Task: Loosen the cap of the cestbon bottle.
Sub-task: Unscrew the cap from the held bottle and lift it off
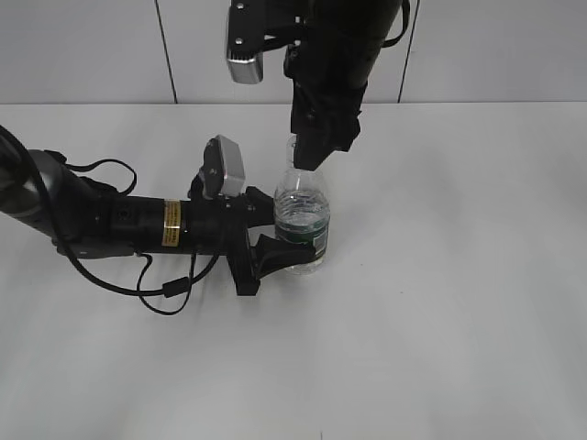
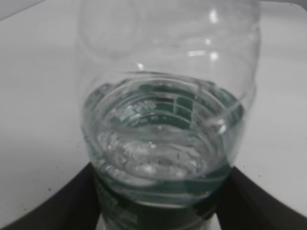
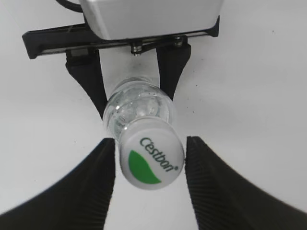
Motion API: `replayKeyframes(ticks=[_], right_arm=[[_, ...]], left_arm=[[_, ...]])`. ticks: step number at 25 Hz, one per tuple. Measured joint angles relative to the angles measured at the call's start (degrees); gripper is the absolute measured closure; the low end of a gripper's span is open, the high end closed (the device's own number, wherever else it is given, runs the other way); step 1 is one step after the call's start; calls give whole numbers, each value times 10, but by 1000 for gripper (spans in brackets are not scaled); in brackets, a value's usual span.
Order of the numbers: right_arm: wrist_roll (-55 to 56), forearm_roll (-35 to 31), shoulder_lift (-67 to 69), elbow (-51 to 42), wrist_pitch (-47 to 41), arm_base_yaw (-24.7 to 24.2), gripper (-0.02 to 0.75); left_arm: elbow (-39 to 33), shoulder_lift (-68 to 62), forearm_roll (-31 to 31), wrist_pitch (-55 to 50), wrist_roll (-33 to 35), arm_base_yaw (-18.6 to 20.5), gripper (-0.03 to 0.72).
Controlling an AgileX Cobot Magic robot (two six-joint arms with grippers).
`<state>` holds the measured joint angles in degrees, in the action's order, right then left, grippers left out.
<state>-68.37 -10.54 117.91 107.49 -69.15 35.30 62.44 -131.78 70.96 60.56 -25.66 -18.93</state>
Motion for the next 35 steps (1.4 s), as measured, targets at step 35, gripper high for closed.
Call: replayKeyframes(ticks=[35], right_arm=[[733, -2, -23, 3, -8, 0, 228]], left_arm=[[0, 0, -1, 0, 0, 0, 271]])
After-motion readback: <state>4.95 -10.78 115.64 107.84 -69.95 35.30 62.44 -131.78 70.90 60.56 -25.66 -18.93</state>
